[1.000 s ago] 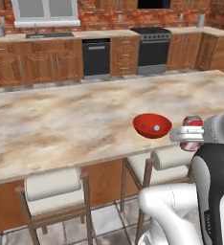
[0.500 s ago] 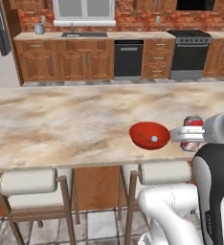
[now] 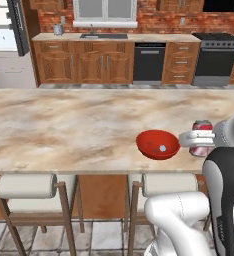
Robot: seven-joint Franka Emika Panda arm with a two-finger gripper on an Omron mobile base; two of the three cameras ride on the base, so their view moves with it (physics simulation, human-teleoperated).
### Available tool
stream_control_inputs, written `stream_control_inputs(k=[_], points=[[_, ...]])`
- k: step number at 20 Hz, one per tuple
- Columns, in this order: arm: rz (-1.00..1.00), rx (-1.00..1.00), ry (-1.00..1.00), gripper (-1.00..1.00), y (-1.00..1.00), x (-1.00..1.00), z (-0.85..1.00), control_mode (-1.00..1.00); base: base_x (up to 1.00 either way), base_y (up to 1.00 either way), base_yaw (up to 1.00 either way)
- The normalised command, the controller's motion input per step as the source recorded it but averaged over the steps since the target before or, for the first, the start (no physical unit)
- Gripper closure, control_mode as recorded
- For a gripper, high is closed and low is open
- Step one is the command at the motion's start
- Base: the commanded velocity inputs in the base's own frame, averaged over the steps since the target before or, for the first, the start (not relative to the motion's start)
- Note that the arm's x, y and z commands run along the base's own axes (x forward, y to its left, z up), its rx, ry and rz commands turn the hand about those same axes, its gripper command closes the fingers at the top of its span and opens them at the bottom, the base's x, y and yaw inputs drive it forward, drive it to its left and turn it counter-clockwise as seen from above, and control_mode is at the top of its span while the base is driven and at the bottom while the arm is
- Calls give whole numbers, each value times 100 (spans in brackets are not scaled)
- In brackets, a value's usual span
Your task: Open the fridge, grab two sodas, and place both sodas inside the bowl with ice on the dining counter.
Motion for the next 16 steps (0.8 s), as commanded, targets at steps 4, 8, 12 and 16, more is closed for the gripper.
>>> stream_control_inputs(k=[4,8,12,16], points=[[15,11,14,100,-78,91,-11,-100,0,0,0],[23,7,16,100,-74,84,-10,-100,0,0,0],[29,1,23,100,-50,76,-16,-100,0,0,0],[25,-3,30,100,-21,74,-28,-100,0,0,0]])
